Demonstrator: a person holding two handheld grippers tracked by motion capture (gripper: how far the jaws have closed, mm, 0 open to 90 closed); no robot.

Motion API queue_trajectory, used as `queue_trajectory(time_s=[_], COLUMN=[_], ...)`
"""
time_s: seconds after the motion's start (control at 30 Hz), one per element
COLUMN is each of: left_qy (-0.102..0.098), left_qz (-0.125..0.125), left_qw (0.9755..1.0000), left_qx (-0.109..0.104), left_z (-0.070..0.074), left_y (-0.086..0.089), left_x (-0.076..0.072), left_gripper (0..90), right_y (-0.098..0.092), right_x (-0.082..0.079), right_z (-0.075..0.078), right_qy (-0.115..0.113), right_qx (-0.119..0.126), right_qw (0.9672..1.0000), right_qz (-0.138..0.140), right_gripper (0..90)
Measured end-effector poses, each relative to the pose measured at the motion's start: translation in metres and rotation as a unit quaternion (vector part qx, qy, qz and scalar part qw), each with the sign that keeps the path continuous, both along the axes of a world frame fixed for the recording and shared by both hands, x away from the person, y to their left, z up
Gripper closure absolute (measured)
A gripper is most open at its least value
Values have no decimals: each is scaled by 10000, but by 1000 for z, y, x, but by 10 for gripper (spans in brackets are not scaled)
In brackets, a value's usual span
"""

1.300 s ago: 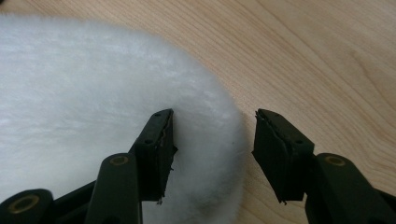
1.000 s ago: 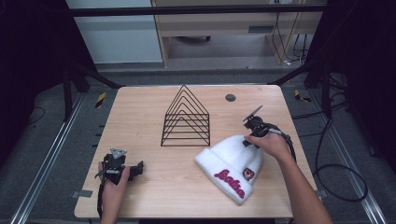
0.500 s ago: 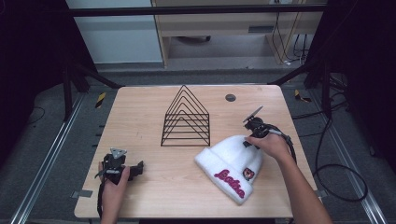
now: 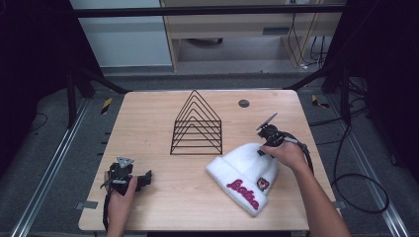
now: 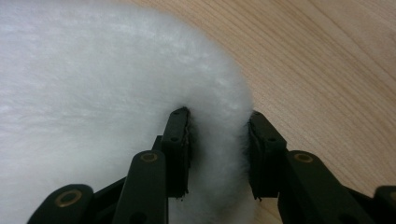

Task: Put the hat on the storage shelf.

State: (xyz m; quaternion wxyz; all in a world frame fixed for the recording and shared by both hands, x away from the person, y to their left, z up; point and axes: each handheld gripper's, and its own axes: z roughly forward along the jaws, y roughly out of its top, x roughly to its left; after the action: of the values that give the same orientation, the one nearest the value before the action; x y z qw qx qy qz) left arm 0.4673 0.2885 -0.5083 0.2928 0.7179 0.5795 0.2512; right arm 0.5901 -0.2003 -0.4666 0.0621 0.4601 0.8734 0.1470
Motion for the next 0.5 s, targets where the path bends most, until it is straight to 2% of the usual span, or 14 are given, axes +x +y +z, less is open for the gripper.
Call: queue_trajectory(time_s=[0.2,0.3,0.33,0.5], left_qy=[0,-1,-1,-1], left_qz=[0,0,0,0], left_qw=[10000,10000,10000,10000], left_qx=[0,0,0,0], left_z=[0,0,0,0], left_y=[0,0,0,0], left_x=[0,0,0,0], left_gripper=[0,0,0,0], right_y=[0,-2,-4,-6], right_x=[-1,-2,-3,-6], right_z=[0,-1,-2,-2], right_qy=[-9,-32,-36,-79], right_qx=[43,133,233,356], right_qw=[10000,9999,9997,9993], right_qz=[31,2,-28,-47], right_gripper=[712,739,764,805])
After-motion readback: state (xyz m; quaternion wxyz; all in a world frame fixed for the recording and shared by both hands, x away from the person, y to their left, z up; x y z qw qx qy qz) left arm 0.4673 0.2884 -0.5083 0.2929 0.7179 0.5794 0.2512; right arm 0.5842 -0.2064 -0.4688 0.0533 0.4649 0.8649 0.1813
